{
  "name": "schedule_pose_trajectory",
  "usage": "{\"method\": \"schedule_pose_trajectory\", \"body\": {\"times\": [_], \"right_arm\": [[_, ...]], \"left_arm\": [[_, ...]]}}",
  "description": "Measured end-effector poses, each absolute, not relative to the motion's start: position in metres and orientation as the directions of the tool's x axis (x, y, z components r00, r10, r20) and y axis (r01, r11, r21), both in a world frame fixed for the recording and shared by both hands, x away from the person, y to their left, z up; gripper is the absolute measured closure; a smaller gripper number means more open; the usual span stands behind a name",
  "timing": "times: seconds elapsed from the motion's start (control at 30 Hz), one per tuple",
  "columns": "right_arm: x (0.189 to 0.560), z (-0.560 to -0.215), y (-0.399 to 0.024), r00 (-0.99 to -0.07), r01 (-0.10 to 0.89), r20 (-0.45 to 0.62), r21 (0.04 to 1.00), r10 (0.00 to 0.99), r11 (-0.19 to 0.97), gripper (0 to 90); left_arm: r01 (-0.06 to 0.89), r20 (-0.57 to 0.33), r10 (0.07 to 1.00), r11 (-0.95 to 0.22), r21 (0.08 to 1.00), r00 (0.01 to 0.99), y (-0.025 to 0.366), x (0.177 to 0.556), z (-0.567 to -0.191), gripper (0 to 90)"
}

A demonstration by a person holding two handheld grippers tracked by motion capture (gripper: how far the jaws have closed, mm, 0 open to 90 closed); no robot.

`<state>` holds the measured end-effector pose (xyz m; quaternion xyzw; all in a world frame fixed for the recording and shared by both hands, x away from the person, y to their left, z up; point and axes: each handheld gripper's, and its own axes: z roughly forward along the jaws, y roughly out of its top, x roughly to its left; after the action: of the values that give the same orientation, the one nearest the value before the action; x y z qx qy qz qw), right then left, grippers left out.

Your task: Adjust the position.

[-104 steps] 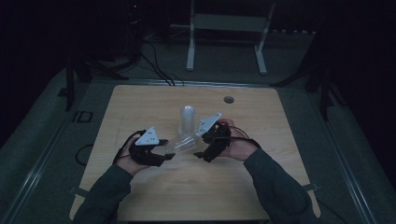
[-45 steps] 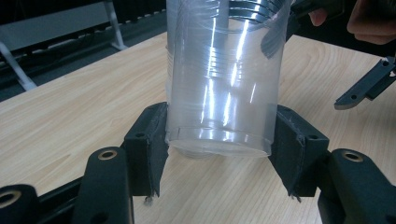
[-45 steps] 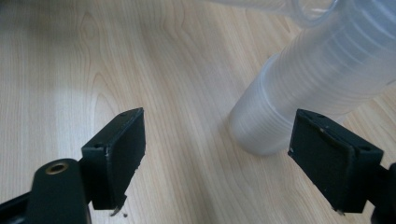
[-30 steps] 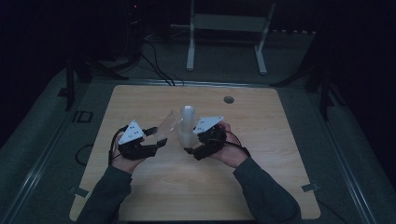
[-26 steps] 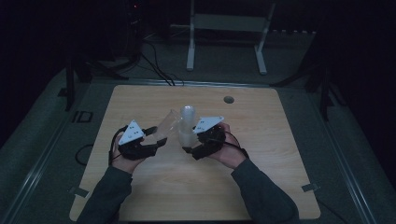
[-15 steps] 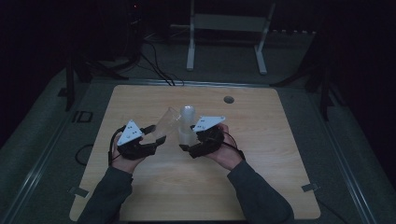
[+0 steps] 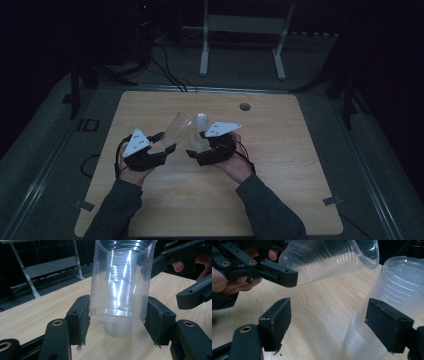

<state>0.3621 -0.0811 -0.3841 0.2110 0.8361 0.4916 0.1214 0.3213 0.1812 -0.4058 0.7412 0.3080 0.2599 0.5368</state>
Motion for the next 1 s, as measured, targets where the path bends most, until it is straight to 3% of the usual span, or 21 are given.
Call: {"method": "schedule_pose_trajectory", "body": {"times": [0.47, 1.0], "right_arm": [[0.365, -0.381, -0.082, -0.868, 0.277, 0.089, 0.903, 0.489, 0.328, 20.5], [0.366, -0.369, -0.079, -0.885, 0.265, 0.143, 0.937, 0.442, 0.226, 20.5]], "left_arm": [[0.141, 0.064, 0.739, -0.211, 0.967, 0.67, 0.182, 0.317, -0.4, 41.4], [0.101, 0.063, 0.727, -0.18, 0.979, 0.684, 0.182, 0.312, -0.395, 41.3]]}}
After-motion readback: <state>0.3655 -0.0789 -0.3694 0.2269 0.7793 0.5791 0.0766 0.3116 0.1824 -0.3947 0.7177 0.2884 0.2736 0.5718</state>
